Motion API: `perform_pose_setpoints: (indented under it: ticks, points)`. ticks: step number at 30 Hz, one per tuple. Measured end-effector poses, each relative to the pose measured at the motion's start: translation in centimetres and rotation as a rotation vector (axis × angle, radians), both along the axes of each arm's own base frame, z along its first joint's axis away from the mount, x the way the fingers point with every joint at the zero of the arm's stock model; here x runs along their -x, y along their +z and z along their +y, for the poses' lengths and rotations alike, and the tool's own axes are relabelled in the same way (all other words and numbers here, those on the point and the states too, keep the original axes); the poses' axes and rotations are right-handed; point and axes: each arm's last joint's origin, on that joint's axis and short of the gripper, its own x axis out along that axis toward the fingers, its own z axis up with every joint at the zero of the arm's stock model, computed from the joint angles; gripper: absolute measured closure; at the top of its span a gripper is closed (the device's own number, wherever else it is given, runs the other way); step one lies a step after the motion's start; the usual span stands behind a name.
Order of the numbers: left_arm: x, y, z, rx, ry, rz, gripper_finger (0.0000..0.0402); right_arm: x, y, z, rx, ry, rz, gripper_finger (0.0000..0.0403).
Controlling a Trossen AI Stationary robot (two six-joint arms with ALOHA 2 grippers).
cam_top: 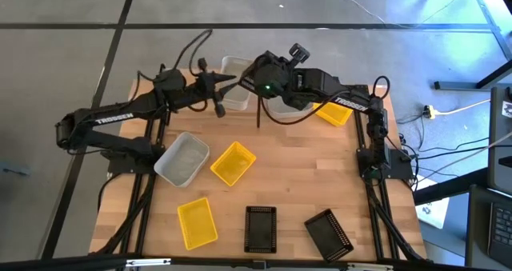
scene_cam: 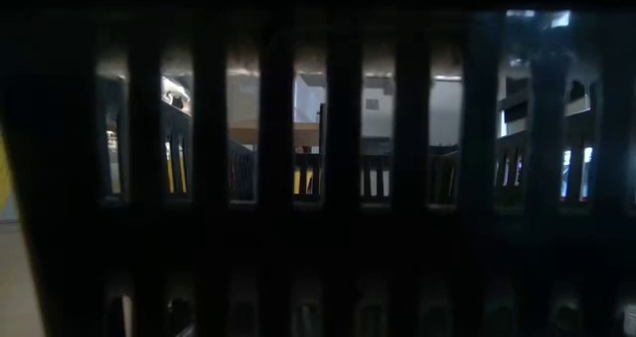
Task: Stack baskets on shelf by color
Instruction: Put the top black bin on the shelf
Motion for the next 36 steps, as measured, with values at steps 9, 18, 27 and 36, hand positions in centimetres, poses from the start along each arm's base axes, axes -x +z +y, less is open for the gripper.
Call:
perform_pose_setpoints:
  ticks: [9, 18, 27, 36]
  points:
    - [-2.1, -0.3, -0.4, -0.182, 0.11, 0.013, 0.0319, -0.5, 0.5, 0.2, 0.027, 0.019, -0.028, 0.0403]
    - [-2.3, 0.0, -0.8, -0.234, 0.164, 0.009, 0.0319, -0.5, 0.5, 0.2, 0.026, 0.019, -0.036, 0.0403]
    - [-2.8, -0.7, -0.4, -0.226, 0.176, 0.035, 0.0319, -0.6, 0.5, 0.5, 0.024, 0.026, -0.044, 0.0403]
    - [-3.1, -0.8, 0.0, -0.242, 0.238, 0.027, 0.0319, -0.8, 0.4, 1.1, 0.023, 0.042, -0.043, 0.0403]
